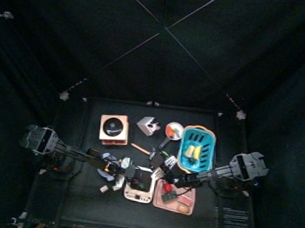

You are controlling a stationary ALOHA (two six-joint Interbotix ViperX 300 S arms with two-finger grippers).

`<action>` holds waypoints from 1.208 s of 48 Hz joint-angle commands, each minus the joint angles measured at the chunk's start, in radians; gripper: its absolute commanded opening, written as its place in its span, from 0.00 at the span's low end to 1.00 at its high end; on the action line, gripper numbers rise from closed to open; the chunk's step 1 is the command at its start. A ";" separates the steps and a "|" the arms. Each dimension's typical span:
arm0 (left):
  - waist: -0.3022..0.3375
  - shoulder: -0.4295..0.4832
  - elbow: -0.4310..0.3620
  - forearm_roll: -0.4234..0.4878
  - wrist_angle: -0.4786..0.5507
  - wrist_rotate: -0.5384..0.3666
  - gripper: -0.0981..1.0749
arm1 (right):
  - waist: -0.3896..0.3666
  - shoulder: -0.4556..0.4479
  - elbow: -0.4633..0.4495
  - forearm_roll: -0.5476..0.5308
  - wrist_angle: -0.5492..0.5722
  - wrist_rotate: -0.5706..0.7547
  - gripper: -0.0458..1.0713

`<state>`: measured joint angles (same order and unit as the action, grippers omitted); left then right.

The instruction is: Grab eggplant

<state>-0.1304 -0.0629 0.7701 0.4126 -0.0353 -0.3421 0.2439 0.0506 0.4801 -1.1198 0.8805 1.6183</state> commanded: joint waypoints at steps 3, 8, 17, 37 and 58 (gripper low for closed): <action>0.000 -0.052 0.000 -0.005 0.011 0.000 0.72 | 0.002 -0.020 -0.017 -0.003 0.003 0.000 0.88; 0.006 -0.075 0.011 -0.015 0.011 -0.003 0.72 | 0.002 -0.015 -0.023 -0.003 0.003 -0.005 0.88; 0.008 -0.124 0.049 -0.025 0.011 -0.003 0.72 | -0.003 -0.009 -0.034 -0.003 0.003 0.000 0.88; 0.087 -0.288 0.141 -0.071 0.130 -0.005 0.72 | -0.005 -0.008 -0.081 0.092 0.003 -0.003 0.88; 0.112 -0.407 0.199 -0.069 0.218 -0.003 0.72 | 0.002 -0.009 -0.109 0.253 0.000 -0.011 0.88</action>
<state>-0.0307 -0.4372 0.9725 0.3421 0.1856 -0.3451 0.2424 0.0629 0.3988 -0.8728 0.8820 1.6091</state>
